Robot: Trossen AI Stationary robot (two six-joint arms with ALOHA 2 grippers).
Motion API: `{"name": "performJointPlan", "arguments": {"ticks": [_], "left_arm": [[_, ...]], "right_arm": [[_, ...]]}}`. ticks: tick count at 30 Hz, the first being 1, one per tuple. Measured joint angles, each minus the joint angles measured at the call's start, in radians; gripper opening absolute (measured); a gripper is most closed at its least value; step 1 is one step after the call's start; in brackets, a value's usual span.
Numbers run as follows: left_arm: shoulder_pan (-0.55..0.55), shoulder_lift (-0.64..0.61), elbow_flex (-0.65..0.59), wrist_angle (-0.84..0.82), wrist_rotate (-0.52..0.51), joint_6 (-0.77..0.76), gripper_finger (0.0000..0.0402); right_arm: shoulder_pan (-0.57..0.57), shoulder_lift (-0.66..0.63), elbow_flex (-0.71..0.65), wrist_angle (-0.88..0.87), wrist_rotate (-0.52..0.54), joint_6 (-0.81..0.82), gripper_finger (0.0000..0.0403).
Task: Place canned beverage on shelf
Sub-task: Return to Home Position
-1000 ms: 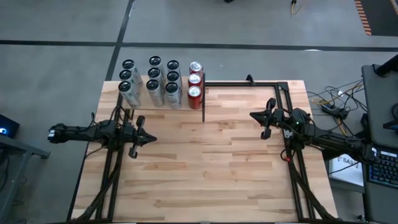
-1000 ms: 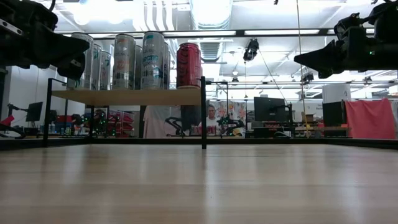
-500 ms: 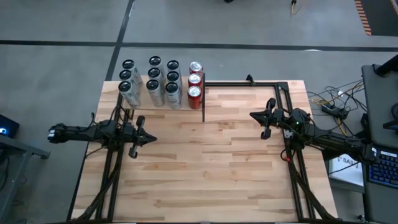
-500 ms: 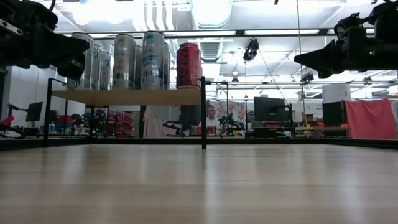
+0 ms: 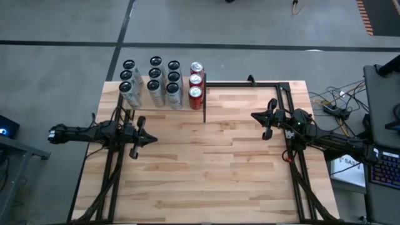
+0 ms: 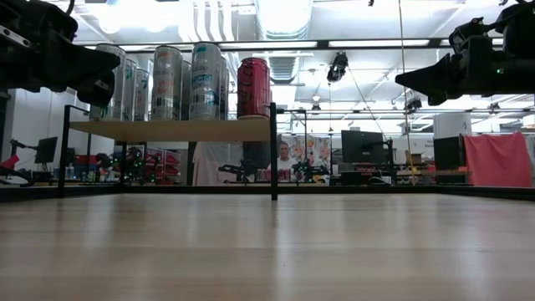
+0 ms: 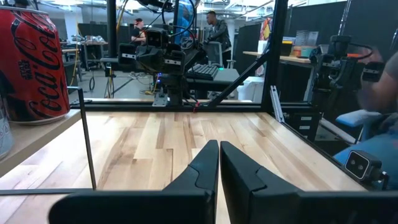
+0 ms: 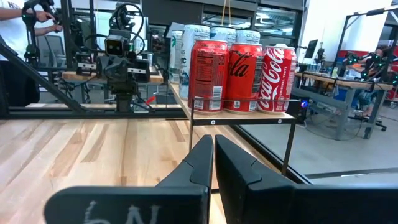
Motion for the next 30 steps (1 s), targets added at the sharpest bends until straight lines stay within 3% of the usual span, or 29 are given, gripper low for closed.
{"name": "performJointPlan", "arguments": {"ticks": [8, 10, 14, 17, 21, 25, 30], "left_arm": [[0.000, 0.000, 0.000, 0.000, 0.000, 0.000, 0.0000], [0.000, 0.000, 0.000, 0.000, 0.000, 0.000, 0.0000], [0.000, 0.000, 0.000, 0.000, 0.000, 0.000, 0.0000], [0.000, 0.000, 0.000, 0.000, 0.000, 0.000, 0.0000], [0.000, 0.000, 0.000, 0.000, 0.000, 0.000, 0.0000], [0.000, 0.000, 0.000, 0.000, 0.000, 0.000, 0.0000], [0.000, 0.000, 0.000, 0.000, 0.000, 0.000, 0.0000]], "right_arm": [[0.018, -0.005, 0.000, -0.002, 0.007, 0.000, 0.0009], [0.027, -0.012, 0.000, -0.013, 0.013, -0.062, 0.0009], [0.038, -0.066, 0.000, -0.125, 0.019, -0.164, 0.0009], [0.071, -0.127, 0.000, -0.239, 0.020, -0.074, 0.0009], [0.142, -0.222, 0.000, -0.377, 0.102, -0.179, 0.0009], [0.210, -0.294, 0.000, -0.400, 0.213, -0.215, 0.0009], [0.279, -0.335, 0.000, -0.399, 0.254, -0.223, 0.0009]]}}
